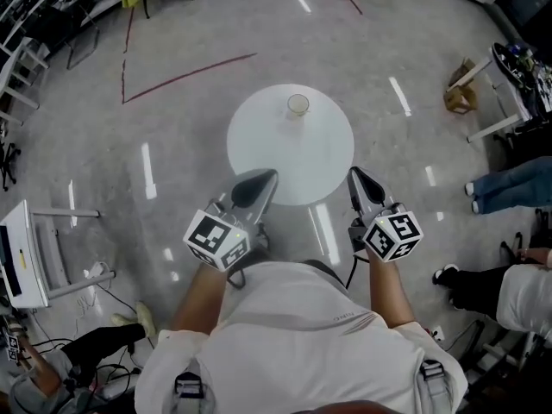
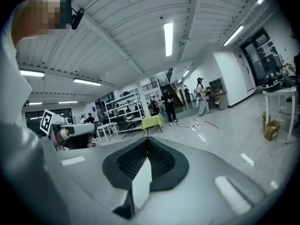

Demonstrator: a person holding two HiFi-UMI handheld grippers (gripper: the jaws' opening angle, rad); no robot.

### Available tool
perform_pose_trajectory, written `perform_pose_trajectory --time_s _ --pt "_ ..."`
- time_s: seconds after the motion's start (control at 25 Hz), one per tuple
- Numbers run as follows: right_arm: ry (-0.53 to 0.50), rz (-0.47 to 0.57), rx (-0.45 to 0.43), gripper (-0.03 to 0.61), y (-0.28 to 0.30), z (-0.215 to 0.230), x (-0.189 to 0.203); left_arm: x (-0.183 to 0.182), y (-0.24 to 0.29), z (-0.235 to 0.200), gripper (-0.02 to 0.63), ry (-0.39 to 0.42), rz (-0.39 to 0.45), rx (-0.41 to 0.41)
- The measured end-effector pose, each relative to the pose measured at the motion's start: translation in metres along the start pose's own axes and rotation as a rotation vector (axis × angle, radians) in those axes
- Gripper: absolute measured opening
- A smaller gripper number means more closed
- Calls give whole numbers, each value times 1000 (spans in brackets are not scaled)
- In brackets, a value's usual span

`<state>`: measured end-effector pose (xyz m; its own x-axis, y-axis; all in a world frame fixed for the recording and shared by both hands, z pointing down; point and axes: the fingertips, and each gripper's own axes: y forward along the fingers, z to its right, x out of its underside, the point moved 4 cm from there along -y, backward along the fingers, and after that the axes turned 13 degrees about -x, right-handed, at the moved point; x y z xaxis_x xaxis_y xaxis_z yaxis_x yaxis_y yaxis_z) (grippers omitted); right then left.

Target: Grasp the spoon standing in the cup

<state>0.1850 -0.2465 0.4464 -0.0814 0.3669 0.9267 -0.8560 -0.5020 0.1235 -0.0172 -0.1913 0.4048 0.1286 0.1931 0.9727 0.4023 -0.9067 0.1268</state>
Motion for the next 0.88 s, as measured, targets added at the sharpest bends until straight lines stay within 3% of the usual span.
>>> perform_pose_trajectory --time_s 0.2,0.44,0.64,0.76,0.88 --pt "-17 -41 27 5 92 4 -19 -22 17 -95 4 -20 17 1" --pt "2 -92 90 5 158 28 -20 -21 46 -162 3 -36 6 21" --pt "45 -201 156 6 180 77 -9 -17 76 -180 3 -67 -17 5" --pt "28 -269 138 69 188 110 -1 -14 95 -175 3 -75 -33 -33" --pt "-33 -359 123 81 211 135 9 -13 103 -179 3 -99 -40 -77"
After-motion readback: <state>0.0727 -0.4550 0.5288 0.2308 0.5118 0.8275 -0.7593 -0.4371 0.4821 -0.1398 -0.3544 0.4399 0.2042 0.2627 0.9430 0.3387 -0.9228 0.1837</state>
